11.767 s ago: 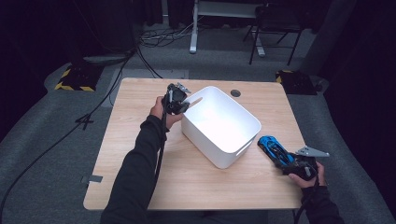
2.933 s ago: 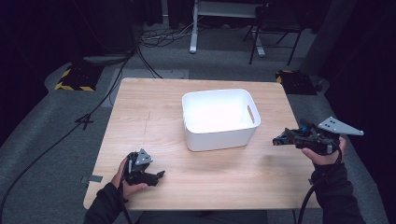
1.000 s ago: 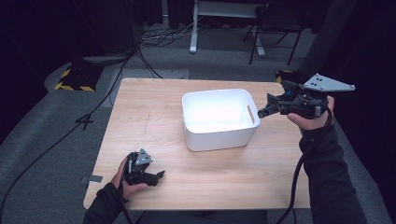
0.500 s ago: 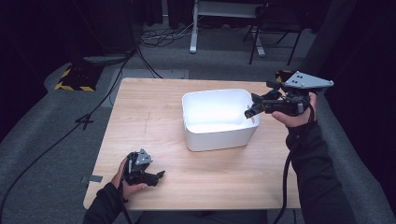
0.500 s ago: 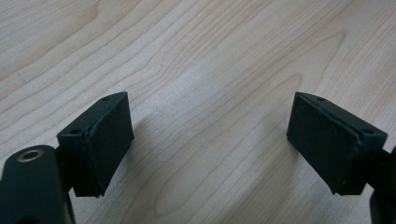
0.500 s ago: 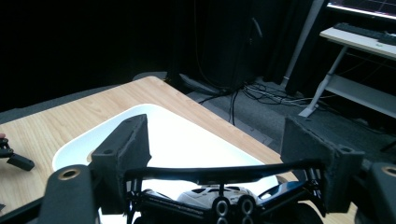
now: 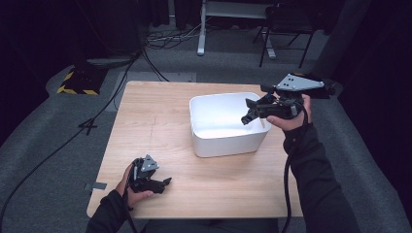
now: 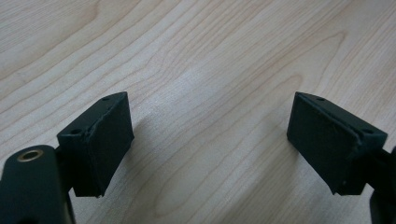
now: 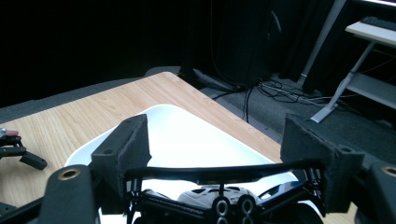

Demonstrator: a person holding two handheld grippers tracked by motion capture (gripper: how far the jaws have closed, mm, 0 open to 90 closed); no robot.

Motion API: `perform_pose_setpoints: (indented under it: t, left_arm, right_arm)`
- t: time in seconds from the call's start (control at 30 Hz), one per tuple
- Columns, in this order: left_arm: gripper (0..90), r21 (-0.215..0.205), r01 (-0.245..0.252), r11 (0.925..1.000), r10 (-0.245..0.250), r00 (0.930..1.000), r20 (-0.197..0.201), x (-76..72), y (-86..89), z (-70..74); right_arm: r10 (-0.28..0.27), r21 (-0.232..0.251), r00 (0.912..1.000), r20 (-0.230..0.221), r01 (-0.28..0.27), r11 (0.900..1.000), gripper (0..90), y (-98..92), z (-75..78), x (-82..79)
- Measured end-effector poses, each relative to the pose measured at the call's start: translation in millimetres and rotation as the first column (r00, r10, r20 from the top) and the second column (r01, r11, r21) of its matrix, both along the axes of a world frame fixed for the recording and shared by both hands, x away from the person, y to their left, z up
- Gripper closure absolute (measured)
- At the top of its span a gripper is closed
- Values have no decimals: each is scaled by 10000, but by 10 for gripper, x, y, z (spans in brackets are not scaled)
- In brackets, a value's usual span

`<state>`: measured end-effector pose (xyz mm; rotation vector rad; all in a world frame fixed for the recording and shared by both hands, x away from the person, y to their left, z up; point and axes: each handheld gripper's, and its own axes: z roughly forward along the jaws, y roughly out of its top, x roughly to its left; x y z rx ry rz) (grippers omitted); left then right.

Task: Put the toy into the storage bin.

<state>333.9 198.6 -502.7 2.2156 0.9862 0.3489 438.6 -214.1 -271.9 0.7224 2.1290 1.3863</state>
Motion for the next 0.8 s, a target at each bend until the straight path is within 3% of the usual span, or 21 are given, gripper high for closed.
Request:
perform_pose_setpoints:
  t: [0.4, 0.8]
  left_arm:
    - [146, -7, -4, 10000, 4, 10000, 1, 0, 0, 0]
    - [146, -5, 1, 10000, -1, 10000, 1, 0, 0, 0]
  right_arm:
    - [196, -356, 9988, -456, -212, 9991, 246, 311, -198, 203]
    - [-57, -1051, 9941, -1084, -58, 9944, 246, 440, -465, 445]
